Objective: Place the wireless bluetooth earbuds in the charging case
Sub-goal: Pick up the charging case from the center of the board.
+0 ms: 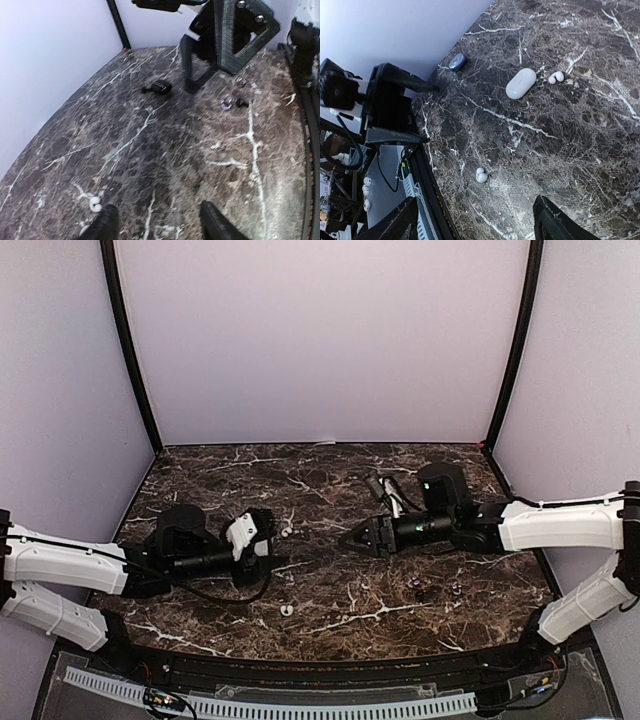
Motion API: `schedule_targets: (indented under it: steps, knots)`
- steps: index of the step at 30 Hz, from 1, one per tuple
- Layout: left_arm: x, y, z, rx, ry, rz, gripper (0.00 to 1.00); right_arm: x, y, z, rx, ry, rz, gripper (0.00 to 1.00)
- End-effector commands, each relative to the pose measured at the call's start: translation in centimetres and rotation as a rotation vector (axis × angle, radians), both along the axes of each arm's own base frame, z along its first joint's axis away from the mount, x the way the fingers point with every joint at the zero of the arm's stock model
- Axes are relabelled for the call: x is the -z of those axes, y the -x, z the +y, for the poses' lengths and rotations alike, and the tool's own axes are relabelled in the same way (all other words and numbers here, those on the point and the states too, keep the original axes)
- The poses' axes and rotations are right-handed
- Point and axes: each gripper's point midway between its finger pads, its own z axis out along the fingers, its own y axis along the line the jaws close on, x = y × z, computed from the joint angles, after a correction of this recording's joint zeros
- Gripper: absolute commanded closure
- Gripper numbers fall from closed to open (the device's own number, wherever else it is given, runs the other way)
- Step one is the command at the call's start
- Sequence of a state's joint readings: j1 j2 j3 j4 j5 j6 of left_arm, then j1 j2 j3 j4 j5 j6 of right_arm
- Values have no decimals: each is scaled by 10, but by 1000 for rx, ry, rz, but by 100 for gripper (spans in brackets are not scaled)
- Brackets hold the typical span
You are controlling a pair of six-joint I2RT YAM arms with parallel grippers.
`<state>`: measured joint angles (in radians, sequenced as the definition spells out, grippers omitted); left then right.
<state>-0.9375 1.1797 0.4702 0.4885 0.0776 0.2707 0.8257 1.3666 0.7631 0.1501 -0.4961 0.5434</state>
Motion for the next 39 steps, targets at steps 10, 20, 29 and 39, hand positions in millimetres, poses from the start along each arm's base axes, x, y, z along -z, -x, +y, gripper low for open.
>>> schedule_targets:
  steps: [10,20,29,39]
  knots:
    - [78,-69,69,-832,-33,659,3,8,-28,-5,176,42,-55,19]
    - [114,-91,75,-922,-179,759,5,6,-30,-15,223,35,-72,18]
    - [132,-98,68,-902,-237,775,19,11,-28,-24,252,41,-72,18]
    - [135,-102,72,-898,-291,732,57,15,-29,-23,250,44,-66,18]
